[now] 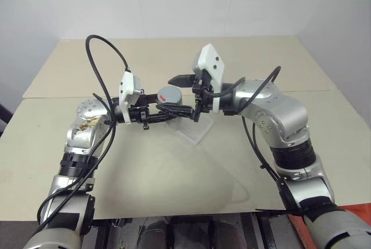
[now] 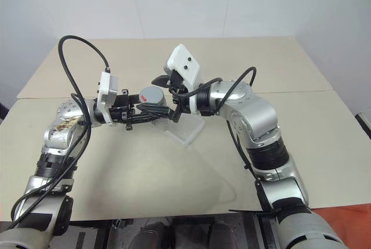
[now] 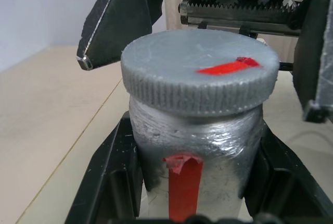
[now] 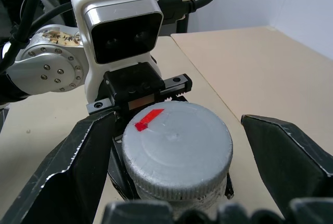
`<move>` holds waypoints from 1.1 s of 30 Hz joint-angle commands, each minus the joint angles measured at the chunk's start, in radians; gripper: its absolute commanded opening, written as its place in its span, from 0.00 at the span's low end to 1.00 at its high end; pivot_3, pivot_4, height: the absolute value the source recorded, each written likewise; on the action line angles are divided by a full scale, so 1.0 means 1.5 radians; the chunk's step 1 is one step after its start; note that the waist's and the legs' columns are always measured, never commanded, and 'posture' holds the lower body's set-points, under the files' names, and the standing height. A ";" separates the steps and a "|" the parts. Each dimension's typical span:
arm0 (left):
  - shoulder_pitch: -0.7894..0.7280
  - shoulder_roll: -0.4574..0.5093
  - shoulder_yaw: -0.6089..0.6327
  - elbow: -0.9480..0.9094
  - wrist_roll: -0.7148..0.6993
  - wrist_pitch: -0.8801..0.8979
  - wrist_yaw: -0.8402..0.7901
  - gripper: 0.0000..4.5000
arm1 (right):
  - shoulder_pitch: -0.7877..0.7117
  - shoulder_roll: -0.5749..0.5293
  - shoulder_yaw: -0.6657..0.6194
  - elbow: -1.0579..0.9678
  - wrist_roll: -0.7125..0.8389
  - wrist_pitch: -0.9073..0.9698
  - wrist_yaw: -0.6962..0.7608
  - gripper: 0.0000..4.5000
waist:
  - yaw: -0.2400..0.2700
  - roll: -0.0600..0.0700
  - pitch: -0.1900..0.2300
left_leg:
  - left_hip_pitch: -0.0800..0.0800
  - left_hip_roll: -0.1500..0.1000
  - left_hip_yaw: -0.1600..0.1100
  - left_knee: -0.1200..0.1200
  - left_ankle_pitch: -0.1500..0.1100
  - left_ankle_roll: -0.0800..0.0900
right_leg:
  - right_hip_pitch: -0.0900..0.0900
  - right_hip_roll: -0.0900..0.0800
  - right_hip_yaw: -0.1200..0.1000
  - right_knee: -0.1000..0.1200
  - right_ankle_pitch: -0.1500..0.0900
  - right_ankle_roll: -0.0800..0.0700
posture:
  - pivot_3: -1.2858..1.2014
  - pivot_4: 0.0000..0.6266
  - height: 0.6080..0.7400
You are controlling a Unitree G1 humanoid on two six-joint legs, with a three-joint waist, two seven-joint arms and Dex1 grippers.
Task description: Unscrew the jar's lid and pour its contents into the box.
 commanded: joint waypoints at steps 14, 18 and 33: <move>-0.014 0.008 0.007 -0.017 0.000 -0.011 -0.004 0.46 | -0.016 0.004 -0.011 -0.018 -0.002 -0.011 -0.001 0.96 | 0.000 0.000 0.000 | 0.000 0.000 0.000 0.000 0.000 0.000 | 0.000 0.000 0.000 0.000 0.000 0.000 | 0.52 0.24 1.00; -0.013 0.009 0.006 -0.017 0.000 -0.009 -0.004 0.46 | -0.014 0.006 -0.012 -0.019 -0.005 -0.018 -0.002 0.72 | 0.000 0.000 0.000 | 0.000 0.000 0.000 0.000 0.000 0.000 | 0.000 0.000 0.000 0.000 0.000 0.000 | 0.52 0.24 1.00; 0.010 0.041 -0.014 -0.004 0.021 -0.020 -0.038 0.46 | -0.054 -0.029 -0.083 0.001 0.041 0.003 0.023 0.61 | 0.000 0.000 0.000 | 0.000 0.000 0.000 0.000 0.000 0.000 | 0.000 0.000 0.000 0.000 0.000 0.000 | 0.52 0.24 1.00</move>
